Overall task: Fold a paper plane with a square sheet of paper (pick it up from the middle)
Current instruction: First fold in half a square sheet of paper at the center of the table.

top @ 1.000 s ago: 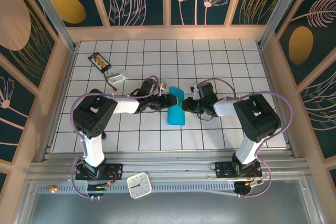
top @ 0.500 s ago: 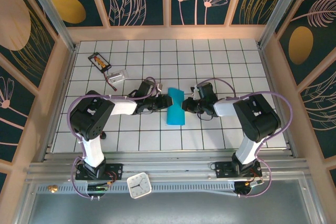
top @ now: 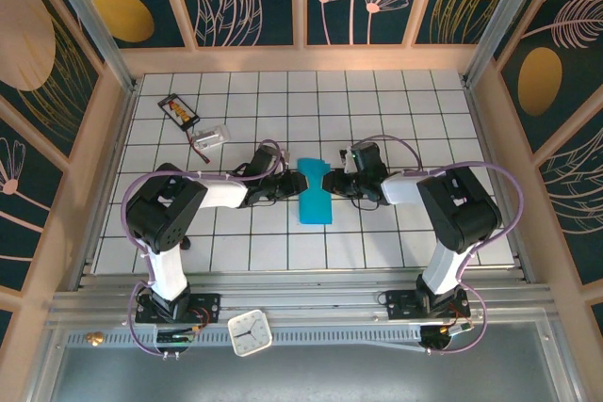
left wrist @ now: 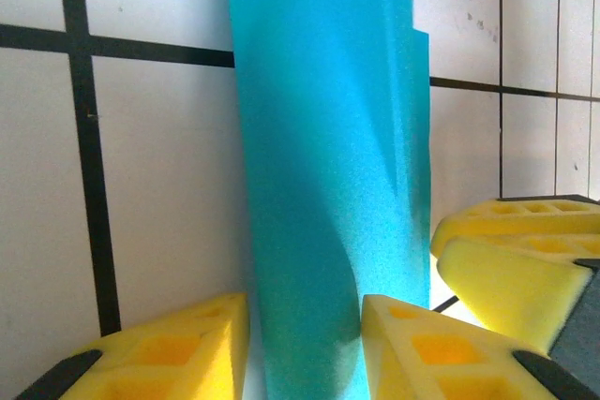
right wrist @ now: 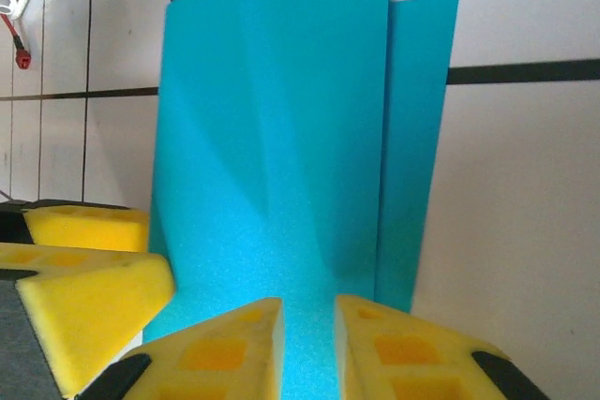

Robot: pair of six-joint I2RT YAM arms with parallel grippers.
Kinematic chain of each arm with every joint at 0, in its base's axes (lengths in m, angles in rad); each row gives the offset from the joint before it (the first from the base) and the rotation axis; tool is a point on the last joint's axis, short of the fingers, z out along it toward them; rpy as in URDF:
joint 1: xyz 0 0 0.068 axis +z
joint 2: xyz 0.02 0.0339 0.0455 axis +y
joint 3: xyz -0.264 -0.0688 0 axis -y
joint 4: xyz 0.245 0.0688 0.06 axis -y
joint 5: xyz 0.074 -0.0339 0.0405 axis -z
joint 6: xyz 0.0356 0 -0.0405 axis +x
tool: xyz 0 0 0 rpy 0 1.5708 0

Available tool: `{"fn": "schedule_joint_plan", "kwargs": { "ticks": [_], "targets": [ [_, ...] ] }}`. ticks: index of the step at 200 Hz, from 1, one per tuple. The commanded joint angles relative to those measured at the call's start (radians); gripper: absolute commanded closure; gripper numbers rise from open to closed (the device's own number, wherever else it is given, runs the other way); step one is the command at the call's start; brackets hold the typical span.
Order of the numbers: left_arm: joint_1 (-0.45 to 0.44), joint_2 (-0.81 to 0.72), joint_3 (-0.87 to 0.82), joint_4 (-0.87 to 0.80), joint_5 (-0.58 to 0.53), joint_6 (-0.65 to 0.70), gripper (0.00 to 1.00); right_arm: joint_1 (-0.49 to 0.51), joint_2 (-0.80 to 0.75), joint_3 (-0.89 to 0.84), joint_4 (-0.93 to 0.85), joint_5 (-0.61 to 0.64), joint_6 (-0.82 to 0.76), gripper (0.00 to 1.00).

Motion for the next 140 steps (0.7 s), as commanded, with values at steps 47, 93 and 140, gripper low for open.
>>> {"fn": "schedule_joint_plan", "kwargs": {
  "ticks": [47, 93, 140],
  "targets": [
    [-0.027, 0.042, -0.009, -0.068, -0.023, -0.002, 0.6, -0.035, -0.095, 0.01, -0.09, 0.045, -0.062, 0.7],
    [-0.028, 0.056, 0.035, -0.167, -0.054, 0.086, 0.6, -0.081, -0.12, 0.004, -0.125, 0.056, -0.092, 0.69],
    [-0.028, 0.08, 0.058, -0.186, -0.057, 0.097, 0.59, -0.093, -0.109, 0.02, -0.133, 0.031, -0.089, 0.68]
  ]
}}
